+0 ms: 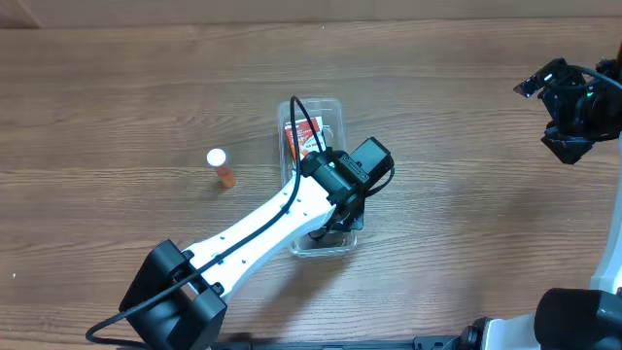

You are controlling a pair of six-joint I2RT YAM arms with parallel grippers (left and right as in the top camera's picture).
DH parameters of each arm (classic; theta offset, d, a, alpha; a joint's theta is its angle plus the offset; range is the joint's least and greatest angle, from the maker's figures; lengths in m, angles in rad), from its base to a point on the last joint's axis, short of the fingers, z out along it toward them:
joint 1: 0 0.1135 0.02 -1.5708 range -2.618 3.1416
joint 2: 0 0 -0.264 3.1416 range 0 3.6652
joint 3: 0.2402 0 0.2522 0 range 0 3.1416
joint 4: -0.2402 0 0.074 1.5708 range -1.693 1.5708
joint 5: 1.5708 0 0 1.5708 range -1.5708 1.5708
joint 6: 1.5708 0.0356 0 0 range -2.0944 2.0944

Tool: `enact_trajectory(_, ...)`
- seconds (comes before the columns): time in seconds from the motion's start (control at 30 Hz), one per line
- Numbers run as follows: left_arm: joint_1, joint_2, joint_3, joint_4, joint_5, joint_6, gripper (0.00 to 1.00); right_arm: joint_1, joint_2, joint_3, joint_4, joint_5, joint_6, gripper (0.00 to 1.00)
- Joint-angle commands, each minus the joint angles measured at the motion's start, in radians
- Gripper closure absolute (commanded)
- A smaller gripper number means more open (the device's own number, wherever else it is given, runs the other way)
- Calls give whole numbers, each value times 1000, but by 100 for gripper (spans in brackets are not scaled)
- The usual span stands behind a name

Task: Pack container
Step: 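Lower the bottle into the container's near end and release it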

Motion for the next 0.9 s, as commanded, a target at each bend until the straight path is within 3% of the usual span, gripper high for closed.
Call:
enact_trajectory(0.0,2,-6,1,8,49,36,77,-1,-6,9,4,-5,-2,0)
enact_trajectory(0.2,2,-6,1,-25,79,37,65,-1,-6,9,4,-5,-2,0)
enact_trajectory(0.33,6,-6,2,-24,81,46,21,-1,-6,9,4,-5,-2,0)
enact_trajectory(0.43,14,-6,25,-33,106,89,4,-1,-6,9,4,-5,-2,0)
enact_trajectory(0.6,31,-6,163,-146,85,121,0,-1,-6,9,4,-5,-2,0)
enact_trajectory(0.87,135,-6,534,-448,-86,143,0,-1,-6,9,4,-5,-2,0)
